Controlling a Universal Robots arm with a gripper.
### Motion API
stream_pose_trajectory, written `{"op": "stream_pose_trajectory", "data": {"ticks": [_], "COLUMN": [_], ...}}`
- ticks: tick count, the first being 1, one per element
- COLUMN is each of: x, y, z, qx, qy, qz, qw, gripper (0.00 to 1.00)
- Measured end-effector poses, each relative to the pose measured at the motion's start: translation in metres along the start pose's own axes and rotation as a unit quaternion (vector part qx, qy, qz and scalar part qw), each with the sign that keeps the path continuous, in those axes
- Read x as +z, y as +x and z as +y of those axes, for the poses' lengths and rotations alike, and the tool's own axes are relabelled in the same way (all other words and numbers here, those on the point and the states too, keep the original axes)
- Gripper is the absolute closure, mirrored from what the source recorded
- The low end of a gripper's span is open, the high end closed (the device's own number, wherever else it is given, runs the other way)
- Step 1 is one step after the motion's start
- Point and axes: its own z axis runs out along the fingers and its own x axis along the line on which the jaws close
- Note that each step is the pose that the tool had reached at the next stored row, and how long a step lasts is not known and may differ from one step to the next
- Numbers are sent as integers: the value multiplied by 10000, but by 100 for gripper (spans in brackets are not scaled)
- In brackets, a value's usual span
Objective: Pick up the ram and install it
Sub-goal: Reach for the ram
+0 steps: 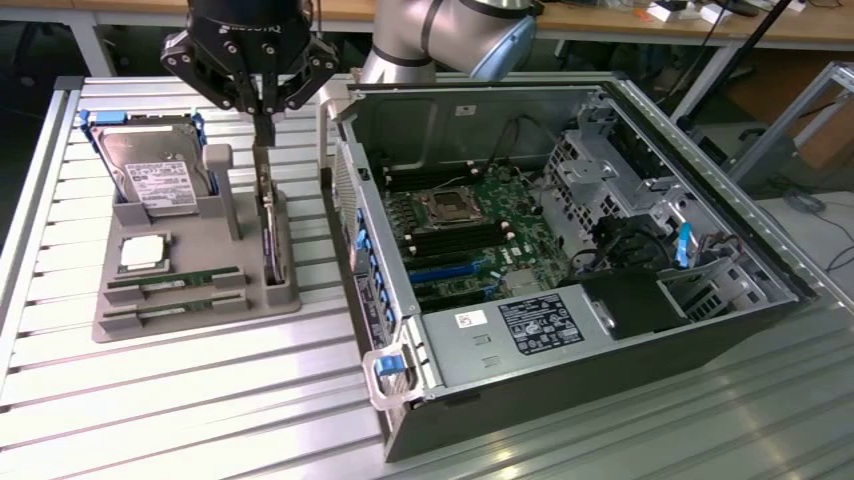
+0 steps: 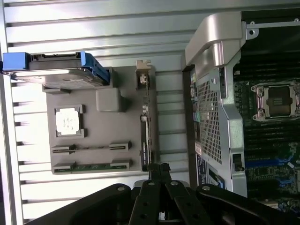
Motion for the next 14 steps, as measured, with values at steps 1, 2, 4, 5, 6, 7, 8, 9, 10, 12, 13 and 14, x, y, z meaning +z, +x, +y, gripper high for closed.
{"op": "stream_pose_trajectory", "data": {"ticks": [1,2,4,5,6,7,8,9,10,12,13,14], "x": [0,0,-1,-1,-2,-2,-2,-3,-3,-3,-4,-5], "y": [9,19,42,52,72,82,95,109,120,135,145,168], "z": [-1,-1,-3,-4,-5,-6,-7,-8,-9,-10,-11,-13], "qx": [0,0,0,0,0,0,0,0,0,0,0,0], "qy": [0,0,0,0,0,0,0,0,0,0,0,0], "qz": [0,0,0,0,0,0,0,0,0,0,0,0], "qw": [10000,10000,10000,10000,10000,10000,10000,10000,10000,10000,10000,10000], "gripper": [90,90,90,90,90,90,90,90,90,90,90,90]}}
